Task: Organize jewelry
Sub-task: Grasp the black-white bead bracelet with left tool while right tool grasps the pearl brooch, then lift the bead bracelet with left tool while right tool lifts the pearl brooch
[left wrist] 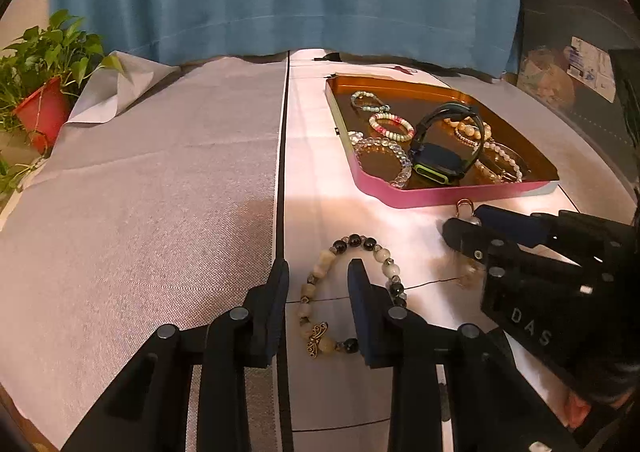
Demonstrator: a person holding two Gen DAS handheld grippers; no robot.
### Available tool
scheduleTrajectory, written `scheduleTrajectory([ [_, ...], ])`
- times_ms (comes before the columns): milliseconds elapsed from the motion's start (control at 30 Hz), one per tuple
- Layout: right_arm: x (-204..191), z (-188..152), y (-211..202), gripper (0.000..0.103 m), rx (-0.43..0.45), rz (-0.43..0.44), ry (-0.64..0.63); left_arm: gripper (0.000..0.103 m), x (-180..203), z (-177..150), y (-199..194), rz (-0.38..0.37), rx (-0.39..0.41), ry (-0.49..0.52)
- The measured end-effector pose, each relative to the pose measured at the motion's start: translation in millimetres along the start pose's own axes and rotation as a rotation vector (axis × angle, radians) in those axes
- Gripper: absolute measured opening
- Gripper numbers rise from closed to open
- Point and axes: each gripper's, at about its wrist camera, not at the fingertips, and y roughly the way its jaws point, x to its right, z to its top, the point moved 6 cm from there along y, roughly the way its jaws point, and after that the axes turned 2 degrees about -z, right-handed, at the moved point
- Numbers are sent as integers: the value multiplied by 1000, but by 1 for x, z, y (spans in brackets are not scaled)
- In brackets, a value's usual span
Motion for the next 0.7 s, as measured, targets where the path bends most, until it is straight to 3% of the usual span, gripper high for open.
scheduleTrajectory([
  [67,2,0,-1,18,0,-2,-24,21,3,0,1,13,-1,2],
  [133,2,-1,-2,16,-4,18,-78,9,12,0,1,33,0,28],
  [200,5,-3,-4,15,-13,41,-117,6,19,0,1,67,-1,57],
  [300,14,-9,-8,11,-15,60,-131,6,22,0,1,108,-10,27],
  [400,25,-19,-17,11,-2,82,-145,6,21,1,0,83,-32,-9],
  [700,79,-52,-49,12,58,89,-141,6,47,-3,-6,49,-76,31],
])
